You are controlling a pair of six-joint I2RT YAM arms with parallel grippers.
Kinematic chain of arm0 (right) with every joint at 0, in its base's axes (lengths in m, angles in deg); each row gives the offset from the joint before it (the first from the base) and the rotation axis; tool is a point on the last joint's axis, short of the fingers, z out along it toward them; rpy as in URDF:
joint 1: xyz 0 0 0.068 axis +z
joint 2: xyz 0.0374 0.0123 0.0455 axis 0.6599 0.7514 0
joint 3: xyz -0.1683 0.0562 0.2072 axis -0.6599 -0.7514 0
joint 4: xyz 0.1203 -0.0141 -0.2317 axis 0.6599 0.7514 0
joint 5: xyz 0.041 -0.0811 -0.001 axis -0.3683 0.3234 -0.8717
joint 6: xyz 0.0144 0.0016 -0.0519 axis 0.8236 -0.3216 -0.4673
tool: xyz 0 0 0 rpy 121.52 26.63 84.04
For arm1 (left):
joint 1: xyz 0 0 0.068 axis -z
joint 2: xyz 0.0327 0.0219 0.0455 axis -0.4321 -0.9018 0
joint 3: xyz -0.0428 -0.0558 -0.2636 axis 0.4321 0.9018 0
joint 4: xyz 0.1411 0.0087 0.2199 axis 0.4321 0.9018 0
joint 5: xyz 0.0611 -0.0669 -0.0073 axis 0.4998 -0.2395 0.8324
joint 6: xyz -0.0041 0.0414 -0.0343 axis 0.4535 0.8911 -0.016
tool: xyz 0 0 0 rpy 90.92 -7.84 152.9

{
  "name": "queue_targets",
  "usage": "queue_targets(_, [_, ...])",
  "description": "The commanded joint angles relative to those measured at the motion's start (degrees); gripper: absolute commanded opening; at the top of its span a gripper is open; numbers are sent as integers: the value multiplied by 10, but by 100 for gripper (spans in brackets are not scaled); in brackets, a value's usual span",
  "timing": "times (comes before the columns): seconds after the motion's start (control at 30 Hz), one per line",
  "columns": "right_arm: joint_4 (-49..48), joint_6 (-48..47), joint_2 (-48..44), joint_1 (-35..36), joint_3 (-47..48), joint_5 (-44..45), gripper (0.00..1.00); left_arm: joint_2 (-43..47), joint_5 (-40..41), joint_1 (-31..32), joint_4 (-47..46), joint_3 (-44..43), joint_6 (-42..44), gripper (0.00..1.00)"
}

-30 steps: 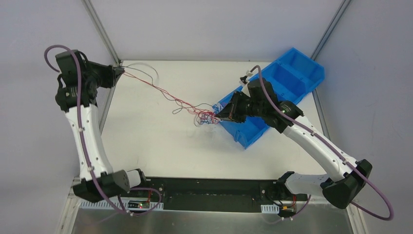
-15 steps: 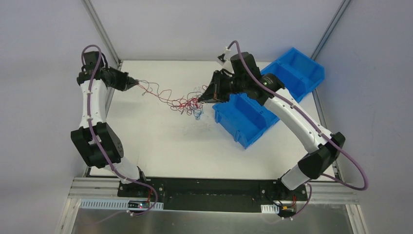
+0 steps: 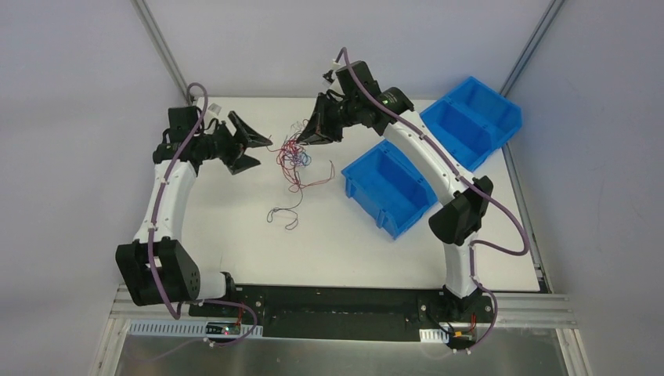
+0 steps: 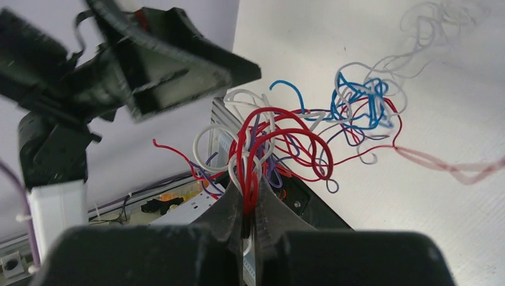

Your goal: Untangle the cables

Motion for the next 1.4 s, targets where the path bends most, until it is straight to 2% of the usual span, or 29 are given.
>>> queue_targets(0.0, [10, 18, 2, -5, 6, 8, 3, 39, -56, 60, -100, 12, -36, 79])
queue_targets(0.1, [7, 15, 3, -5, -3, 6, 3, 57, -58, 71, -184, 25, -121, 80])
queue_targets(0.13, [3, 17, 4, -6, -4, 1, 3, 57, -58, 76, -187, 19, -121, 81])
queue_targets(0.17, [-2, 19, 3, -6, -3, -3, 3, 58, -59, 81, -187, 15, -118, 88])
queue_targets(0.2, [-8, 22, 5, -6, -3, -7, 3, 58, -59, 86, -187, 16, -120, 90])
queue_targets(0.33, [-36, 42, 11, -11, -3, -32, 4, 87, -43, 104, -203, 44, -134, 90])
queue_targets(0.5, [-78, 66, 19, -12, -5, -67, 4, 79, -33, 129, -207, 39, -146, 85])
queue_targets(0.57, [-98, 75, 19, -15, -6, -80, 5, 67, -26, 136, -206, 33, -147, 75])
queue_targets(0.6, [-101, 79, 18, -17, -6, -84, 6, 63, -24, 138, -207, 29, -150, 66])
queue_targets(0.67, [-103, 82, 8, -28, -19, -84, 7, 66, -11, 136, -206, 26, -158, 36])
queue_targets(0.73, [-113, 82, -15, -46, -55, -75, 14, 75, -1, 128, -205, 23, -166, 2])
queue_targets(0.8, [-116, 78, -41, -69, -92, -59, 25, 87, 1, 113, -202, 19, -178, 0])
queue_targets(0.87, [-115, 72, -60, -92, -119, -48, 27, 100, 13, 99, -188, 11, -183, 0])
queue_targets(0.9, [-110, 67, -67, -101, -127, -43, 25, 109, 22, 90, -184, 9, -190, 0])
queue_targets(1.03, [-82, 45, -80, -128, -146, -12, 0, 148, 54, 38, -161, -6, -227, 0])
queue_targets(1.13, [-76, 37, -83, -140, -160, 1, 0, 145, 53, 28, -134, -60, -222, 0])
queue_targets(1.23, [-82, 33, -70, -140, -141, -31, 0, 136, 39, 27, -130, -90, -231, 0])
queue_targets(1.27, [-97, 36, -67, -137, -138, -52, 12, 134, 36, 27, -128, -95, -232, 0])
queue_targets(1.33, [-136, 48, -70, -125, -140, -73, 52, 133, 31, 27, -128, -100, -240, 0])
queue_targets(1.37, [-146, 48, -70, -116, -137, -75, 65, 133, 27, 26, -131, -103, -245, 0])
